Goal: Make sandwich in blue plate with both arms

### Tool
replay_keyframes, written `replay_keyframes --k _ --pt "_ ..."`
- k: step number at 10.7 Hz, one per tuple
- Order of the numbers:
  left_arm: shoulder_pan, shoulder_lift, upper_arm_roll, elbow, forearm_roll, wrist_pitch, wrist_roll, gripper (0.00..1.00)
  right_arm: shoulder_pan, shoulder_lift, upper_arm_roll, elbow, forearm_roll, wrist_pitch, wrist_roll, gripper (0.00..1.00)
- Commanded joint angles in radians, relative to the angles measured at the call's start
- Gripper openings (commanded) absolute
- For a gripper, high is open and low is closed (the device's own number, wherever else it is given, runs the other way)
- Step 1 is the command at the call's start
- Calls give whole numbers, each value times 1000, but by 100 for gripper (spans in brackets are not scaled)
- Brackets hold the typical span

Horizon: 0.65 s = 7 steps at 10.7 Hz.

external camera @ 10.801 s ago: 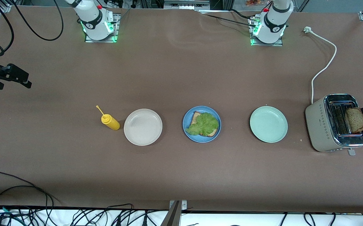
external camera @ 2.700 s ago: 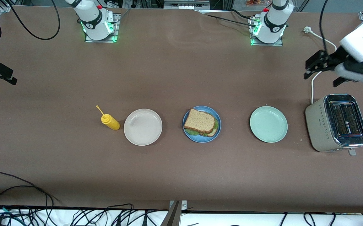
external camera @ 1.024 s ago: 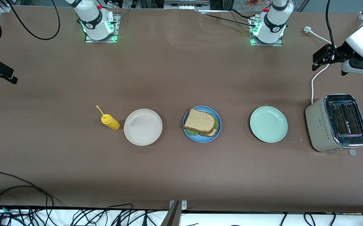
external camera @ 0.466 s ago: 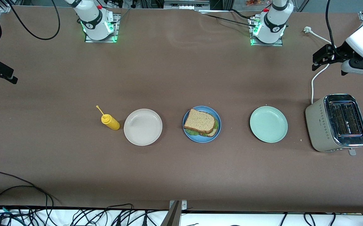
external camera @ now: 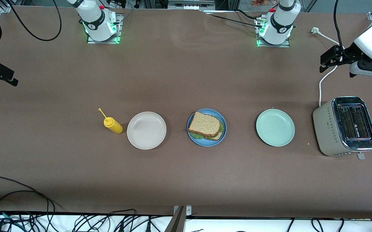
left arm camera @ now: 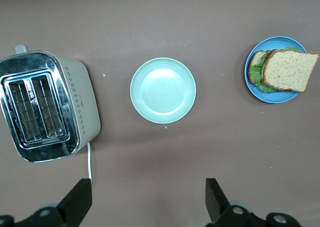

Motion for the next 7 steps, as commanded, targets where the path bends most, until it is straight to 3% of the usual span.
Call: replay_keyframes --k 1,7 --pt "-7 16 -1 45 22 -26 -13 100 1 2 3 21 -16 -23 9 100" --pt "-7 19 -2 45 24 -27 -11 100 1 2 3 21 -16 -39 8 100"
